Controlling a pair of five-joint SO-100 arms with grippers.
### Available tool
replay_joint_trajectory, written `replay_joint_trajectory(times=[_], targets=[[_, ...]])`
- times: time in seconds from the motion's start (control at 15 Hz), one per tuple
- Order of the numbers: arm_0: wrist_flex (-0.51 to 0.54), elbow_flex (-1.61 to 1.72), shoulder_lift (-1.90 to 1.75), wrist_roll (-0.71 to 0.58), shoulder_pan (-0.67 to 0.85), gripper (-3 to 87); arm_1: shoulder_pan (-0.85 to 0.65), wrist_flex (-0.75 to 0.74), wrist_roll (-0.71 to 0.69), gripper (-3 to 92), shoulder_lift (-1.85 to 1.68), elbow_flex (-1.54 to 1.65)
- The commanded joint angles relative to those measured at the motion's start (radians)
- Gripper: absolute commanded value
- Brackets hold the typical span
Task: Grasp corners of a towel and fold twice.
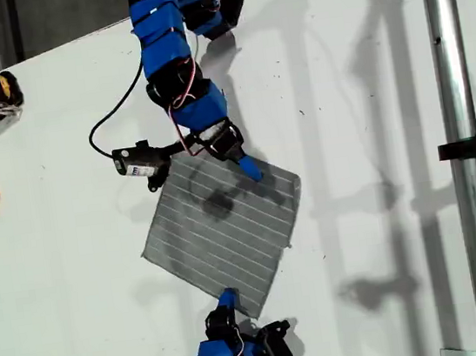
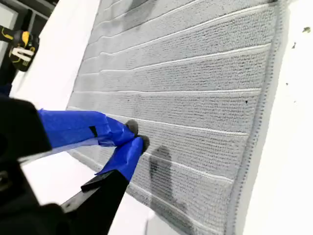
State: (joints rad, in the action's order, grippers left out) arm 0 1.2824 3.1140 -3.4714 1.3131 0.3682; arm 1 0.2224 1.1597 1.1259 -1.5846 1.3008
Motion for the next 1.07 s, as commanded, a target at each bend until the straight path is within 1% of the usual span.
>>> replay_joint_trajectory(times=[0.0,0.27,0.4,1.0], targets=[[0.006,0.006,-0.005,0.011,-0.002,-0.8,0.012,-0.026,-0.014,25.4,-0.015,-0.003],[0.006,0.006,-0.005,0.011,-0.002,-0.8,0.012,-0.064,-0.011,29.2,0.114,-0.008],[0.006,0.006,-0.005,0.009,-0.002,-0.8,0.014,-0.086,-0.009,29.0,0.189,-0.029],[0.006,0.006,-0.005,0.011,-0.003,-0.8,0.031,-0.095,-0.038,28.7,0.532,-0.241]])
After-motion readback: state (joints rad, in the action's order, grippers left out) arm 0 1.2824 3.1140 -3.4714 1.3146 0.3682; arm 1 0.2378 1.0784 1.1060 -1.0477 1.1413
